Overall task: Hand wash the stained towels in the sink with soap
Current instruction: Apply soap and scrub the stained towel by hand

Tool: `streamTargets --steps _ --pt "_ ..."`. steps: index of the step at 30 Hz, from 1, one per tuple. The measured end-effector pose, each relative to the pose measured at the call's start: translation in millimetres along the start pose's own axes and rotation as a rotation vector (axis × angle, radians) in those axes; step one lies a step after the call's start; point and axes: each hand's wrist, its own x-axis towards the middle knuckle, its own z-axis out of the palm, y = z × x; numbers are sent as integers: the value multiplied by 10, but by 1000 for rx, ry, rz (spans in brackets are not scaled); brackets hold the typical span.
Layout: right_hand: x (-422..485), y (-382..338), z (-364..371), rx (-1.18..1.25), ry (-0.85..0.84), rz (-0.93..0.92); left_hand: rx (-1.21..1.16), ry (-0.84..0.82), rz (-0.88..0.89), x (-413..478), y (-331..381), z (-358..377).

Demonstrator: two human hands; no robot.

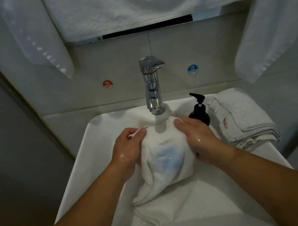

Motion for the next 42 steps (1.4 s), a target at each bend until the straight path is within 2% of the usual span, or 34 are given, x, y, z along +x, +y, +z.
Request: streamTargets --steps 3,5,6,7,10,12,14,17,19,20,24,27,29,31,34,36,39,42 --pt "-64 -63 57 184 -59 85 -52 -246 -260 5 -90 4" --pt "-70 -50 60 197 -57 120 -100 -415 -343 -63 -162 80" --pt "-54 -44 40 184 -51 118 -79 -440 -337 -88 -189 126" --pt "-25 -30 11 140 -37 90 -44 -428 -309 -115 -192 171" --pt "11 -9 -60 -85 -53 -51 16 -217 -178 -79 -147 194" --pt "-4 3 -102 -195 -242 -55 -32 -125 -136 -32 -97 133" --pt "-41 -21 -131 -285 -453 40 -4 -43 -93 -7 -66 72" --pt "-56 -1 -165 -499 -539 124 72 65 -40 2 -58 50" --pt "-25 35 -176 -577 -501 70 82 68 -26 -1 -68 60" --pt "-14 40 -179 -534 -464 43 80 44 -21 -12 -62 65" --pt "86 57 -190 -89 -198 5 -33 -122 -90 -57 -23 67" --pt "111 74 -99 -116 8 -87 123 -157 11 -74 -66 97" --pt "21 26 31 -194 129 -118 155 -97 96 -113 -100 192" --pt "-125 51 181 -357 132 -237 198 19 146 -177 -92 287" --pt "-304 146 380 -558 -15 -427 212 137 111 -157 -110 306" --pt "-190 159 376 -563 6 -426 282 117 110 -182 -148 321" --pt "-10 114 237 -531 121 -277 376 21 239 -342 -121 451" --pt "-196 185 242 -584 70 -332 283 109 168 -241 -83 456"
